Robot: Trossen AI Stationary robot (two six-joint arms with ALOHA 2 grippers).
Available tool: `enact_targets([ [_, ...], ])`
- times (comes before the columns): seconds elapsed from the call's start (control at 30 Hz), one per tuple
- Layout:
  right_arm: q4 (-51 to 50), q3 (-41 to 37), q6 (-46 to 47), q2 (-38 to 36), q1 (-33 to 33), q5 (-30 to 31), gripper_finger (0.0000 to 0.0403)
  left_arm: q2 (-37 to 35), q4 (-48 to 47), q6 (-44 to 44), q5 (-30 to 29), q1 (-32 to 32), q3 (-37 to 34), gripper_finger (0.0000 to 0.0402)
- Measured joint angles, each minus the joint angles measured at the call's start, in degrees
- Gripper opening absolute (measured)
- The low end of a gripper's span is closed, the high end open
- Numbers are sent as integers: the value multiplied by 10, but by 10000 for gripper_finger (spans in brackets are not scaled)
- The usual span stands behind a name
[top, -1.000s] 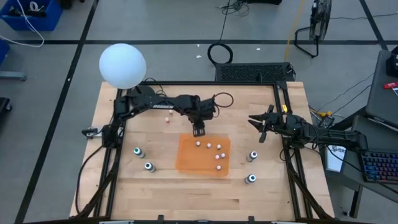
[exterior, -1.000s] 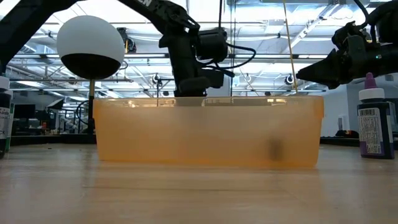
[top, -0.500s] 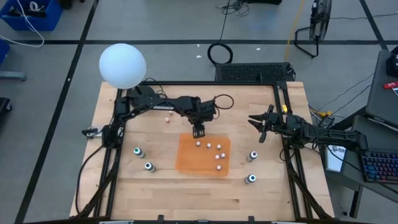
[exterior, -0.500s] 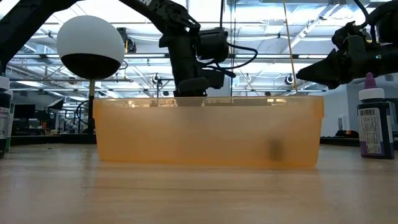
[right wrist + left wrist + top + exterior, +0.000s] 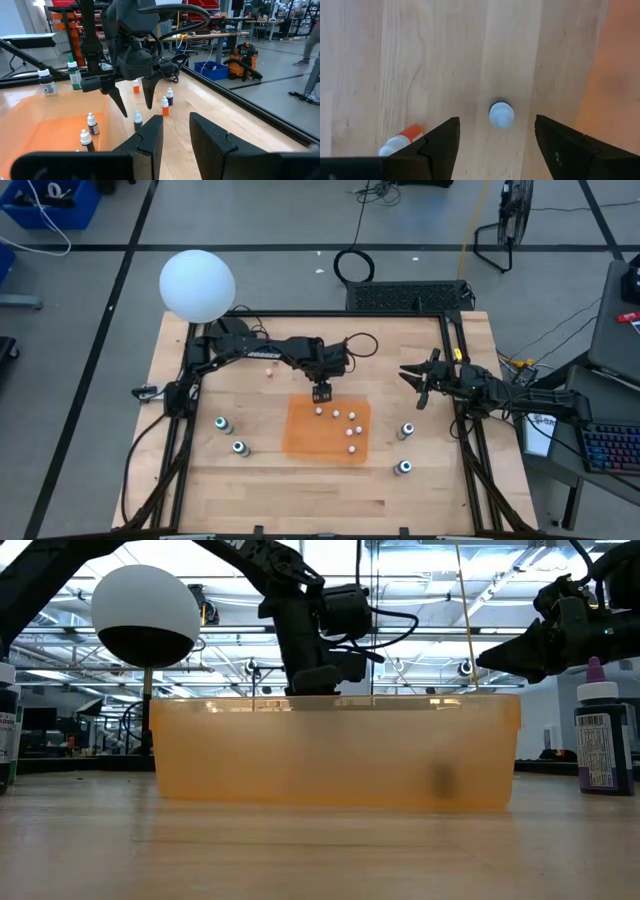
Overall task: Pick & Place food coloring
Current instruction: Put the green food coloring bottle into the orange bin
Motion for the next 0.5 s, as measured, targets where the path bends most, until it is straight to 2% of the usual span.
enact_targets([
  [0.2,0,0,0,0,0,0,86,0,4,4,5,0,-3,258],
  [0.5,0,0,0,0,0,0,86,1,36,4,24,1,-30,225],
])
